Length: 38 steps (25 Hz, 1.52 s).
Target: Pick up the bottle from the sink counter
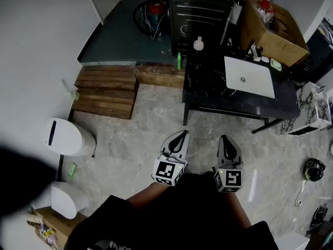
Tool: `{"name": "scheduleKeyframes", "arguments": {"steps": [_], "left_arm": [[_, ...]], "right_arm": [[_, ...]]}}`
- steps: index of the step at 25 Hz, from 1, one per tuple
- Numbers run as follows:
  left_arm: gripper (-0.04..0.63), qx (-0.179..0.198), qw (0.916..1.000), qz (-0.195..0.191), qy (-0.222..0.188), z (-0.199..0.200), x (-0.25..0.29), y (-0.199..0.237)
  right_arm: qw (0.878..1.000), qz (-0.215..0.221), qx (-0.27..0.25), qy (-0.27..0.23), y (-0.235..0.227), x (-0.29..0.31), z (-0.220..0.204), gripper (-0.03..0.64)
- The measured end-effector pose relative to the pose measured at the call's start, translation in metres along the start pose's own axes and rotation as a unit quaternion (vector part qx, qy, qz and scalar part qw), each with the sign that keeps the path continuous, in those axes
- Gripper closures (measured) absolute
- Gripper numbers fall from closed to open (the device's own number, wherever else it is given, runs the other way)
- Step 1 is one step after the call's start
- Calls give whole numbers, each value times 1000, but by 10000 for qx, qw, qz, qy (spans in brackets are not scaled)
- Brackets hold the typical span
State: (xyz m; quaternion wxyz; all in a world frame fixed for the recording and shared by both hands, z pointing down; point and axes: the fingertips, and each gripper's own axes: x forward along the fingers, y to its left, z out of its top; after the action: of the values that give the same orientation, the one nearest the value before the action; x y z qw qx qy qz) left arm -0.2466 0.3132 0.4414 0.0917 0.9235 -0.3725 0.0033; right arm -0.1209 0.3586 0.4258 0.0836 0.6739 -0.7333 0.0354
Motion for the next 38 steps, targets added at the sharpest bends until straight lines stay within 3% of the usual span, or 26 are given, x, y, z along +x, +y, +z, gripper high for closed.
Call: {"name": "scheduleKeyframes", "arguments": {"steps": [4, 8, 13, 22, 30, 35, 38], "left_arm": [[580, -68, 9999, -70, -65, -4, -5, 3], [581, -156, 9998, -69, -81, -12, -15, 3], [580, -237, 9997, -77, -81, -20, -13, -1], [580, -91, 9998, 8, 151, -28, 21, -4], [580, 53, 9990, 11, 447, -37, 121, -2], [581, 106, 9979, -380, 523, -25, 218, -18], [580, 82, 9980, -312, 536, -17, 271, -22]], "right_arm": [[9999, 113, 30, -6, 18, -1, -1, 580], [9982, 283, 468, -260, 28, -11, -2, 580], [9991, 262, 327, -99, 27, -13, -16, 579], [9991, 3, 400, 169, -20, -1, -39, 578], [9979, 366, 518, 105, -76, 70, -48, 578], [9978, 395, 497, 201, -155, 131, -36, 578], [9968, 450, 605, 254, -200, 164, -32, 578]]}}
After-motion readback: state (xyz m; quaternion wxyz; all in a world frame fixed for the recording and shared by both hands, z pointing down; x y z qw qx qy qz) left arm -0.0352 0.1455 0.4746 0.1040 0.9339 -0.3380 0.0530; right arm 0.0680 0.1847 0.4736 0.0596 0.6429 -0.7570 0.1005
